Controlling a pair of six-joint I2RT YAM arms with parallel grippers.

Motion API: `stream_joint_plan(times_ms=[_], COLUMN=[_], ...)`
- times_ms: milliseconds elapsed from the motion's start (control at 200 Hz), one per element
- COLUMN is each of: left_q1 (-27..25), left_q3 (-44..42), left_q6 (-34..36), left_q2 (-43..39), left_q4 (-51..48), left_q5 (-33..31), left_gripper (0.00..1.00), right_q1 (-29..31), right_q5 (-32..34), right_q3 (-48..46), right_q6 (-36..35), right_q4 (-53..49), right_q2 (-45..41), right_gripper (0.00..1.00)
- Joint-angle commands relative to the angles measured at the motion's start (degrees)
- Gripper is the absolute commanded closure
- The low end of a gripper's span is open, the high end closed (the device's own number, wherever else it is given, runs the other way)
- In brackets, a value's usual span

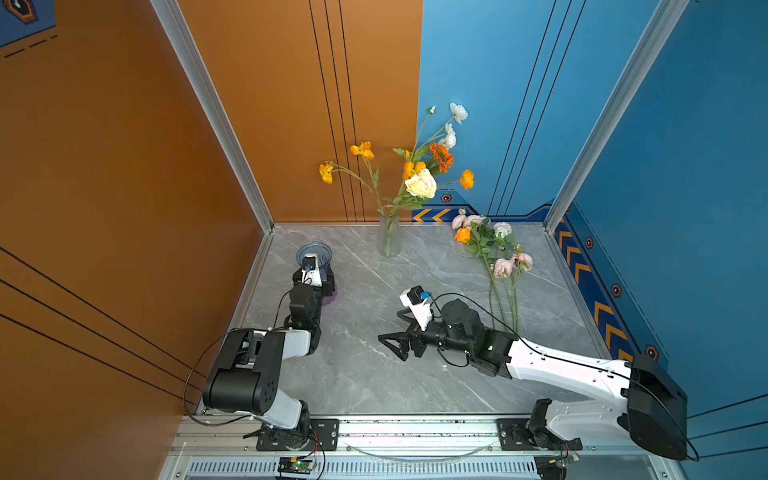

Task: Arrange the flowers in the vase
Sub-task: 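Carry the blue-purple vase with the left gripper to the table center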

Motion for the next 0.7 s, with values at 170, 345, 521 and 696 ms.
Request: stream_joint_plan(times_ms=[170,345,521,696], left_q1=[-12.7,-22.5,-30.7,-36.5], left_q3=[2.1,4.4,7.0,9.6], left_q6=[-3.2,-2.1,-0.3,-1.9], left_q2=[-11.9,-11.7,-7.7,-3.4], left_q4=[-2.0,-1.9,-0.2,2.7], left_q5=[14.2,13.9,12.3,13.4], left_gripper=[0.56,0.59,0.6,0.6], right_q1=[-3.8,-6.9,-8.8,-12.2], right_q5=[8.1,9.6,12.5,20.1], right_q3=[-6.5,-10.7,-13.4,-15.6], right_q6=[-0.5,0.0,-0.1,2.8], right_q4=[-3.4,-7.2,-13.7,-22.5], right_q2=[-10.9,-18.2,-26.5,-35.6], right_gripper=[0.0,0.0,0.0,0.0])
